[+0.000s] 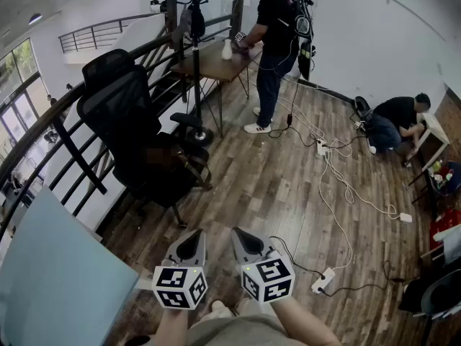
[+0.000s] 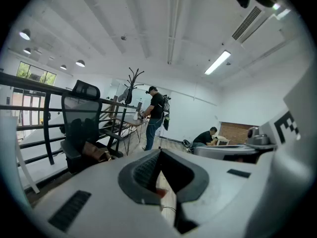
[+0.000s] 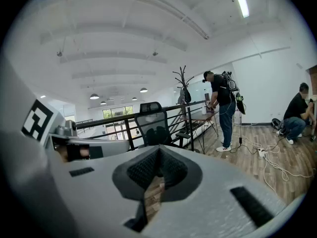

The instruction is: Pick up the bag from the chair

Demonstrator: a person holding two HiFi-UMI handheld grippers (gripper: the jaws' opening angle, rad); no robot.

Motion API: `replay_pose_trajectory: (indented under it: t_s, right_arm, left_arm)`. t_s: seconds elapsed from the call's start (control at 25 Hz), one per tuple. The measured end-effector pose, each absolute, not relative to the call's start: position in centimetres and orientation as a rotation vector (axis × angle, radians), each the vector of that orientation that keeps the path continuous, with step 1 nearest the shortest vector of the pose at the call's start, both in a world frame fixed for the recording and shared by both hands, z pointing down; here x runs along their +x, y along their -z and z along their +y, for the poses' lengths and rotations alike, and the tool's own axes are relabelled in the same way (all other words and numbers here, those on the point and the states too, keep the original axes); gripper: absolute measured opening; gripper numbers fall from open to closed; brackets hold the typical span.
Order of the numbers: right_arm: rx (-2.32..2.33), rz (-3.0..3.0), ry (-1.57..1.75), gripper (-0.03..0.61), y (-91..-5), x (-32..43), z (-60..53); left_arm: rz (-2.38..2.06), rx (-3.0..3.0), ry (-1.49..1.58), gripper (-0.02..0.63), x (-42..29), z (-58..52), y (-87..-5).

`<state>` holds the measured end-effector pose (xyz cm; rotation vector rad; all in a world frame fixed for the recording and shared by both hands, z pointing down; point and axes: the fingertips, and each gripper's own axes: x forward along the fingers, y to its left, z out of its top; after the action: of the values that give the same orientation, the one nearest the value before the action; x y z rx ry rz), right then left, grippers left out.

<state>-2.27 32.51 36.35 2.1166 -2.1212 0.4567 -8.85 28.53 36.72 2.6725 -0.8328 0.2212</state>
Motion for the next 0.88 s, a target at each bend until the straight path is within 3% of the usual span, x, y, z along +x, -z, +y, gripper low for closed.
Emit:
replay_pose_trajectory:
  t_s: [0.88]
  right_arm:
    - [2.070, -2.214, -0.523, 0.000, -36.8, -4.5, 28.2]
  left_arm:
    - [-0.854, 2.625, -0.197, 0.003, -11.0, 24.5, -37.1]
